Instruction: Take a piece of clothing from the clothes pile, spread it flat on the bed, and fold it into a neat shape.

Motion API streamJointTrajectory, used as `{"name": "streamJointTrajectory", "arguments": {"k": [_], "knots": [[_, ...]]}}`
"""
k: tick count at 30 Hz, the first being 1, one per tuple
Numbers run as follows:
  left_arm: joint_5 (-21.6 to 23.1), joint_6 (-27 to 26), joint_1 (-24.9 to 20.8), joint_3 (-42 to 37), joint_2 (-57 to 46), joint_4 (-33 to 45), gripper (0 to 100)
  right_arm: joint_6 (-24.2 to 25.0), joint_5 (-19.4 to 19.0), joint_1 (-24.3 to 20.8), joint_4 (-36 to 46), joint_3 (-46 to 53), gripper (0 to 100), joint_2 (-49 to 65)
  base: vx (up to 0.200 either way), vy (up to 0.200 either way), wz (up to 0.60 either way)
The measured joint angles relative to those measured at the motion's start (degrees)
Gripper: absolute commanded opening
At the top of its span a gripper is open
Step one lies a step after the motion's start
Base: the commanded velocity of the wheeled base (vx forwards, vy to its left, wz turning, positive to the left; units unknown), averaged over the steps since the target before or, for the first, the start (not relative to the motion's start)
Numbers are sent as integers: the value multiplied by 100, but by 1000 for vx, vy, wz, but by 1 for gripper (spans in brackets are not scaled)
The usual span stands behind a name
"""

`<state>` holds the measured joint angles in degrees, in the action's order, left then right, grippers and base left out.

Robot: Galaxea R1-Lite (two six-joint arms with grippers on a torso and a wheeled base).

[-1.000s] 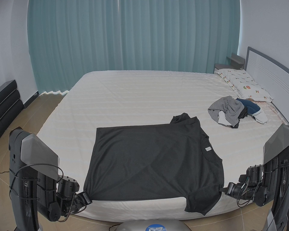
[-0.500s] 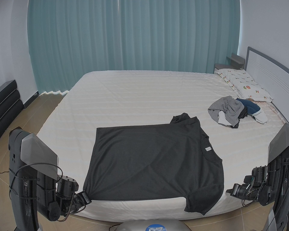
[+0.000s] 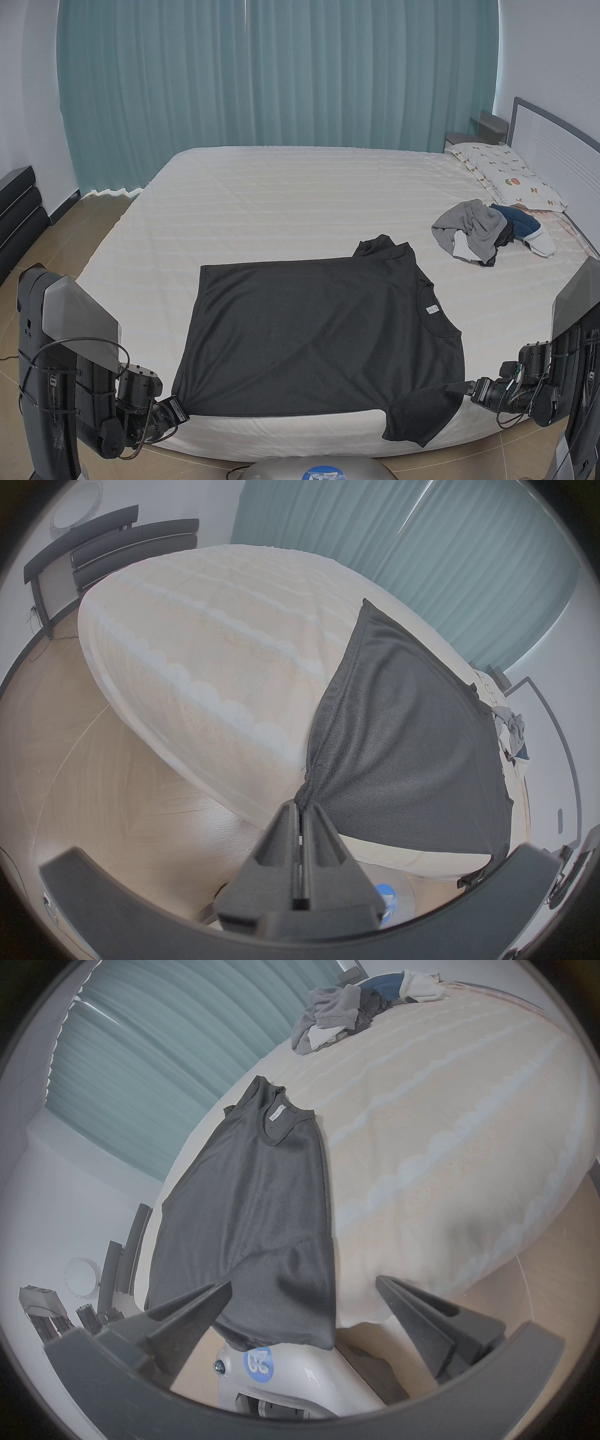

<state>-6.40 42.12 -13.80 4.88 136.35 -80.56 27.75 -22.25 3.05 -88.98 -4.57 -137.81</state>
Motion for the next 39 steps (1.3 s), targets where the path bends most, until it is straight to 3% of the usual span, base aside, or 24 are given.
{"name": "streamJointTrajectory", "arguments": {"k": [7,18,33,34,39], "knots": [[2,0,0,18,6,0,0,107,-2,-223,-15,-123,100,-52,0,0,0],[2,5,0,38,20,0,0,-130,-63,-234,5,168,100,177,0,0,0],[9,5,2,39,23,-2,0,-169,-132,-258,-4,-284,100,-149,0,0,0],[9,5,2,41,23,0,0,-183,-126,-243,-9,-291,0,-168,0,0,0],[9,6,2,44,23,0,0,-336,-112,-156,2,-265,0,-227,0,0,0]]}}
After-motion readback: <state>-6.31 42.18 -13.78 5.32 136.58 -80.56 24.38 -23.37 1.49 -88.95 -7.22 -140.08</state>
